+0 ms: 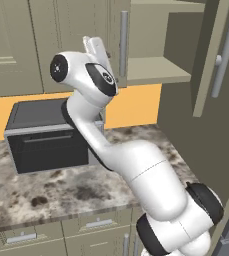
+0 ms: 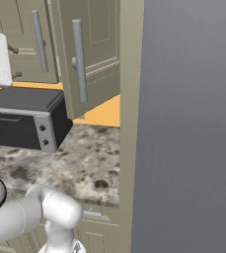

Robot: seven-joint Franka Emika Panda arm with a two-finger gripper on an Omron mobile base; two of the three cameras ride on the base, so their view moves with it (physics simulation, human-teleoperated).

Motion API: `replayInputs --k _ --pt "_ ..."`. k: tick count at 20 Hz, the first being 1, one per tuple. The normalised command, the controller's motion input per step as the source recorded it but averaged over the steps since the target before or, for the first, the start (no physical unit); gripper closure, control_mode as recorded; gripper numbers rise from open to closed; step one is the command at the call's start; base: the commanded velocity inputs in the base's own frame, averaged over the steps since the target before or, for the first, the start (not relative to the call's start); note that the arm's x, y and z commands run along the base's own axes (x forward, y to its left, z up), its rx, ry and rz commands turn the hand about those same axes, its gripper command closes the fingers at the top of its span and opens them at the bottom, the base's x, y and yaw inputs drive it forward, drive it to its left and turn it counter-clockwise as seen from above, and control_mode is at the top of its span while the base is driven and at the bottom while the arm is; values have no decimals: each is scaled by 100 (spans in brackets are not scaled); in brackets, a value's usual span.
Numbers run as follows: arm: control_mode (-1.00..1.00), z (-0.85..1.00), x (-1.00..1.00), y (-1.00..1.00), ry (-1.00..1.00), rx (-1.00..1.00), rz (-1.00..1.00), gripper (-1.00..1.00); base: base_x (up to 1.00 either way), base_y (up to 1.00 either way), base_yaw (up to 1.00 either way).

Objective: Close all open cabinet doors.

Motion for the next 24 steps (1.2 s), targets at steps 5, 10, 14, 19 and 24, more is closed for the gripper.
replayInputs --k 5,10,14,19,24 --pt "-100 0 -57 -8 0 1 0 -100 0 0 0" --pt "-100 0 -60 -10 -1 1 0 -100 0 0 0" --pt "-100 0 -60 -16 -1 2 0 -100 0 0 0" --pt "-100 0 -59 -18 -1 5 0 -100 0 0 0" --pt "-100 0 -57 -19 -2 6 -1 -100 0 0 0"
